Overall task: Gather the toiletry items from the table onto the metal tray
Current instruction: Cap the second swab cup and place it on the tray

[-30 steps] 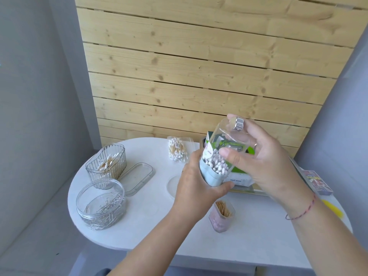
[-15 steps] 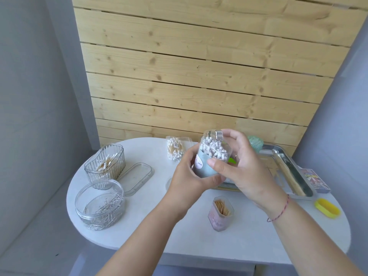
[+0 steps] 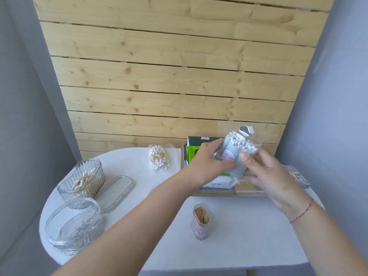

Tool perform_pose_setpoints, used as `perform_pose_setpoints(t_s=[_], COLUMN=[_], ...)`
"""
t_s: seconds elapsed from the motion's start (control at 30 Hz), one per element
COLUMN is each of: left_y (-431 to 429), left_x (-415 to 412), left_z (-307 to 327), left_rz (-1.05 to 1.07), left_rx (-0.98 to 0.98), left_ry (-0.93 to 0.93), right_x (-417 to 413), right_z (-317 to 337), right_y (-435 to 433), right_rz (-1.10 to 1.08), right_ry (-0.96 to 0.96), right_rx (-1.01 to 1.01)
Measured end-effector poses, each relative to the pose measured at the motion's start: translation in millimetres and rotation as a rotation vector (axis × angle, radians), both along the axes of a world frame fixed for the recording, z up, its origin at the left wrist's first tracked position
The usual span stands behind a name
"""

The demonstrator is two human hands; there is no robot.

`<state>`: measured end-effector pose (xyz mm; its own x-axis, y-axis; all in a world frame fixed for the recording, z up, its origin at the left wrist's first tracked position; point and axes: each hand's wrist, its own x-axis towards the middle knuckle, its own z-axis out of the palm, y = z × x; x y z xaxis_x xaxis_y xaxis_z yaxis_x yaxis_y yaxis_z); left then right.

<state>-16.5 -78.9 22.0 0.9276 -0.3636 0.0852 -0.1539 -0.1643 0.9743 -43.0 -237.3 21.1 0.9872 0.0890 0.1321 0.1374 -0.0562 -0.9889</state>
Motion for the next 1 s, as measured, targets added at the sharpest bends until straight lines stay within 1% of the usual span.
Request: perform_pose_setpoints(t_s=[0.03,0.07,0.2,0.3,0.43,0.5,0.6,0.7,0.8,0.87,1.0], left_y=[-15,-29,-77,-104,-134,-150,-163,-165,-161,-158,-156], left_x=[11,22,67,103,150,169,190,206,216,221,228], left_z=[3,5,11,6,0,-1,-4,-14,-23,-25,-25], left_rz=[-0.031,-0.060,-0.146,-0.158,-0.086,-0.077,-0.054,-0.058,-0.085,-0.067,-0.070], left_rx=[0.078,0.113,0.110,0.196,0.379,0.460,0.561,0.609,0.707,0.735,0.803], left_ry=[0.007,0.035,0.213,0.270,0.194,0.151,0.065,0.043,0.013,-0.013,-0.090], right_x=[4,10,59,104,151,168,186,199,210,214,215], right_z=[-1,-2,-30,-54,-74,-77,-86,-92,-93,-90,-84], right_y=[-13,-26,-76,-104,-128,-137,-148,-149,-144,-141,-142], right_rz=[-0.030,-0.064,-0.206,-0.217,-0.256,-0.287,-0.292,-0.210,-0.149,-0.122,-0.045], right_ry=[-0.011,-0.019,0.044,0.129,0.129,0.120,0.115,0.135,0.145,0.142,0.215], right_rx=[0.010,0.011,-0.026,-0.103,-0.210,-0.249,-0.361,-0.479,-0.585,-0.628,-0.668])
